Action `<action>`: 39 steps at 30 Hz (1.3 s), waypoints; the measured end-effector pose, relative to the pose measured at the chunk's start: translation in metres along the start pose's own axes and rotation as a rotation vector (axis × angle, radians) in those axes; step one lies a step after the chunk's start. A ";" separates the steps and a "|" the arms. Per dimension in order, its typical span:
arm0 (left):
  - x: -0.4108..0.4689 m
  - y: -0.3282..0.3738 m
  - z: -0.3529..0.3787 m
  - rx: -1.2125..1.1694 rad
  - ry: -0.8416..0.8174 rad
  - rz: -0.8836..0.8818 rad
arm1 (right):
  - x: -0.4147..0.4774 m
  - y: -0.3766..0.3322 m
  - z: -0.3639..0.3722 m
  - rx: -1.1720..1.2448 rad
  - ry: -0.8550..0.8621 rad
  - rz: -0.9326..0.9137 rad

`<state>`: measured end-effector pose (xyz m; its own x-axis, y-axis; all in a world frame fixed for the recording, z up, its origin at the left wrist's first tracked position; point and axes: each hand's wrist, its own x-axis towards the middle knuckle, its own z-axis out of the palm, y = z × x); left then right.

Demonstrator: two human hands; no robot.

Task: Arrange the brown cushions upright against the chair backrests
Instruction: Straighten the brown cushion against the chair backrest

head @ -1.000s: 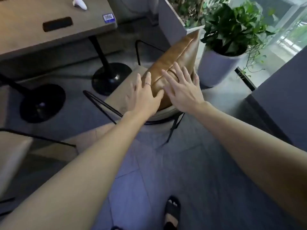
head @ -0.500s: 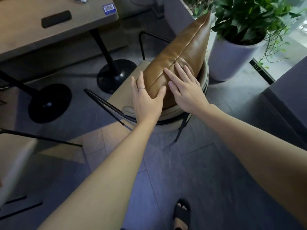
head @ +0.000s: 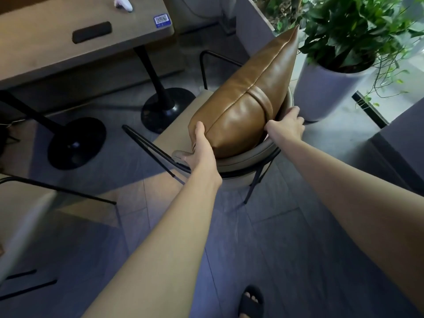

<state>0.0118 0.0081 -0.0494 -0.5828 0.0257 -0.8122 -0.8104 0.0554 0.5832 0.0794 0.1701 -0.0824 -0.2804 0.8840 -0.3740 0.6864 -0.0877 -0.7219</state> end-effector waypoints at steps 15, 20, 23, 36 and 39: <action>0.014 -0.013 0.017 -0.344 -0.122 0.050 | 0.026 0.025 0.022 0.200 -0.157 0.312; 0.020 -0.009 0.006 -0.349 -0.133 0.054 | 0.017 0.025 0.026 0.210 -0.178 0.292; 0.031 0.003 -0.010 -0.339 -0.133 0.091 | 0.008 0.024 0.040 0.240 -0.202 0.286; 0.081 0.071 -0.099 -0.221 -0.149 0.117 | -0.045 0.000 0.135 0.323 -0.214 0.293; 0.097 0.087 -0.120 -0.201 -0.151 0.123 | -0.061 -0.006 0.158 0.333 -0.208 0.280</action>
<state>-0.1228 -0.1042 -0.0759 -0.6743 0.1694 -0.7188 -0.7385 -0.1562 0.6559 -0.0139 0.0443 -0.1476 -0.2668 0.6981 -0.6645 0.5118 -0.4815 -0.7114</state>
